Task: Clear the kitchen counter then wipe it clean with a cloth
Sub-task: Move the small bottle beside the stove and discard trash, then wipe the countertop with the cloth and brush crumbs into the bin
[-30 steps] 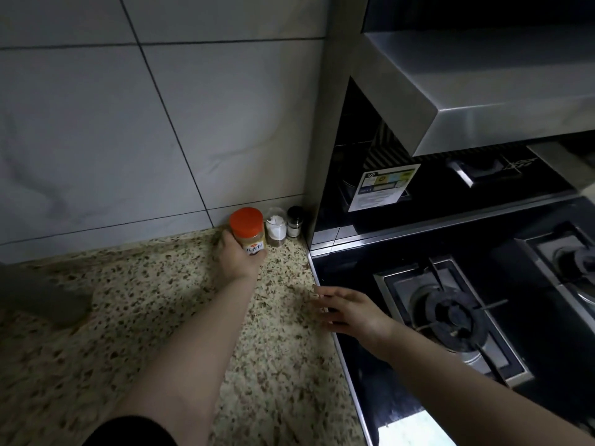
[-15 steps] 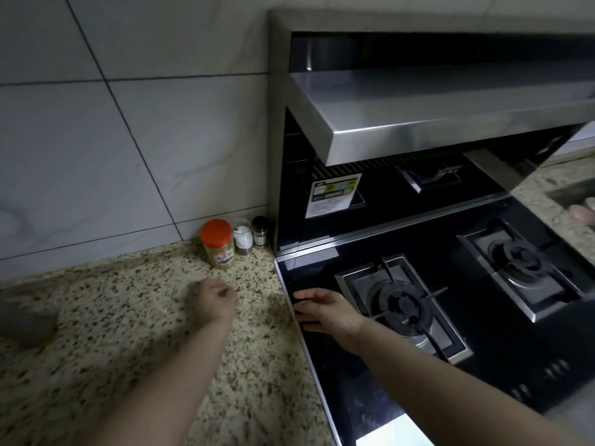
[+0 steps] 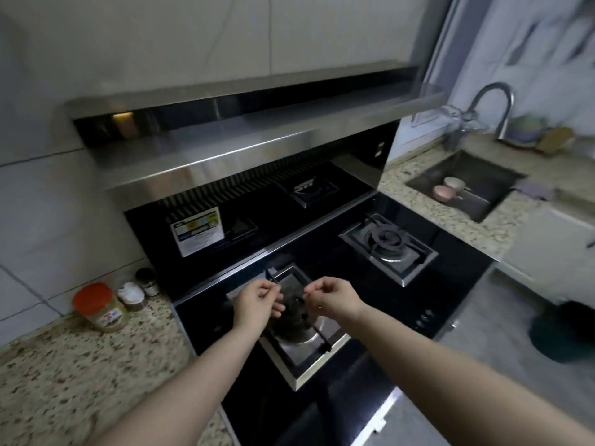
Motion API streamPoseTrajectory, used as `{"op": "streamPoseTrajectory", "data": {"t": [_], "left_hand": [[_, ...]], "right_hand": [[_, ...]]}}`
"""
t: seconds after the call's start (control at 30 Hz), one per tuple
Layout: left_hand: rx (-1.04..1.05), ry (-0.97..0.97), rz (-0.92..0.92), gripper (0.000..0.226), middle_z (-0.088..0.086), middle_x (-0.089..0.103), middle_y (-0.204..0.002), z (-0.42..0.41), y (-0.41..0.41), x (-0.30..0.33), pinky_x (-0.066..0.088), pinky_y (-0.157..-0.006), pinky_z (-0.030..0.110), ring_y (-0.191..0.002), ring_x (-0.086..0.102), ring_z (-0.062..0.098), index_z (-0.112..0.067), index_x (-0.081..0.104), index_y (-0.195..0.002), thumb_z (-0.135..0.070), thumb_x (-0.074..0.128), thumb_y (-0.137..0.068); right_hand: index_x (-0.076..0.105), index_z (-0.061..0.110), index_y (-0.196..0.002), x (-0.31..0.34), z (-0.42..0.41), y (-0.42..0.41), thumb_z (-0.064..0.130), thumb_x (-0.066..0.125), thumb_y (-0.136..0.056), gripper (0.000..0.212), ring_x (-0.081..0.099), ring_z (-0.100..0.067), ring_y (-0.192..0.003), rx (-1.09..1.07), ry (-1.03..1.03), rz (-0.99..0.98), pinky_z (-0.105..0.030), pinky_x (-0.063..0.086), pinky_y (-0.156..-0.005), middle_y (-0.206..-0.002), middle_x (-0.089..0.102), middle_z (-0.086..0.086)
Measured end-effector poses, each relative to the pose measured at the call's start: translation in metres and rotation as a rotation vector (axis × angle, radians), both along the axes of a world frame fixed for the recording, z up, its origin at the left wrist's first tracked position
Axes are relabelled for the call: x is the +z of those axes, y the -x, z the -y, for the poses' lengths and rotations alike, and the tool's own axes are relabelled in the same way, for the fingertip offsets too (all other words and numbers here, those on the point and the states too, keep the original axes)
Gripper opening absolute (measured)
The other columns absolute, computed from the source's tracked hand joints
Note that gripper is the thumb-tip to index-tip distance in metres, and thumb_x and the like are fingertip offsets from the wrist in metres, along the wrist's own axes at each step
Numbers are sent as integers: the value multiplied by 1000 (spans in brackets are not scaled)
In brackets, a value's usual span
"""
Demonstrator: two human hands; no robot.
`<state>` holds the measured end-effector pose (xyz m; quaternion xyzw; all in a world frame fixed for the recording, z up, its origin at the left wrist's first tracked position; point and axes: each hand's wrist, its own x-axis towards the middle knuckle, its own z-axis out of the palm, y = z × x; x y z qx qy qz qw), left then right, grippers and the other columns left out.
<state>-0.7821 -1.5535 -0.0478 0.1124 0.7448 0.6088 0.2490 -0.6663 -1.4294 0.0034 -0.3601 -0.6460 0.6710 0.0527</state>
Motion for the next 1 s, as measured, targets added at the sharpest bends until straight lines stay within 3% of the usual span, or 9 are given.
{"op": "streamPoseTrajectory", "data": {"t": [0.2, 0.43, 0.53, 0.63, 0.73, 0.8, 0.87, 1.0], "left_hand": [[-188, -34, -15, 16, 7, 67, -70, -128, -100, 31, 48, -47, 18, -52, 63, 11, -10, 61, -79, -8, 58, -95], [-400, 48, -134, 18, 3, 71, -73, -247, -221, 49, 55, -65, 32, -64, 66, 12, -21, 69, -80, -5, 65, -86], [-476, 62, -134, 19, -2, 69, -70, -290, -264, 52, 54, -66, 30, -63, 62, 12, -20, 69, -81, -1, 66, -84], [-547, 90, -129, 20, -1, 73, -79, -327, -299, 52, 58, -76, 34, -75, 68, 19, -22, 70, -80, -2, 72, -78], [-612, 120, -143, 20, -1, 74, -85, -355, -320, 51, 57, -79, 31, -84, 70, 16, -24, 72, -81, -5, 74, -75], [-651, 138, -157, 20, -2, 74, -85, -376, -330, 48, 56, -81, 28, -82, 69, 12, -19, 74, -86, -3, 73, -74], [-698, 140, -157, 20, 0, 72, -84, -398, -338, 44, 56, -79, 24, -79, 67, 12, -11, 73, -90, 2, 73, -76], [-774, 131, -95, 15, 9, 69, -77, -452, -351, 34, 51, -55, 16, -64, 63, 12, -3, 69, -91, 6, 70, -80]], "right_hand": [[64, 7, -83, 17, -99, -111, -5, 64, -87, 13, 57, -12, -54, -171, 4, -61, -26, 57, -60, -66, 60, -10], [65, 4, -81, 24, -200, -233, -9, 70, -80, 14, 55, -15, -54, -382, -14, -115, -23, 49, -53, -65, 59, -9], [65, 3, -82, 26, -236, -281, -13, 67, -80, 16, 51, -15, -47, -468, -31, -107, -23, 47, -52, -56, 57, -7], [66, 3, -81, 21, -267, -321, -15, 64, -80, 18, 55, -20, -57, -591, -22, -123, -30, 52, -64, -64, 61, -10], [65, 5, -78, 15, -293, -347, -17, 62, -80, 22, 58, -25, -68, -690, 2, -143, -37, 54, -77, -70, 61, -12], [65, 5, -76, 11, -311, -363, -18, 61, -81, 24, 57, -23, -63, -743, 1, -146, -30, 54, -67, -70, 60, -11], [65, 5, -78, 7, -327, -375, -18, 60, -82, 25, 55, -19, -60, -783, -1, -126, -23, 52, -58, -70, 60, -11], [64, 7, -79, 1, -368, -389, -16, 61, -82, 24, 55, -16, -60, -830, 12, -92, -20, 50, -54, -70, 59, -10]]}}
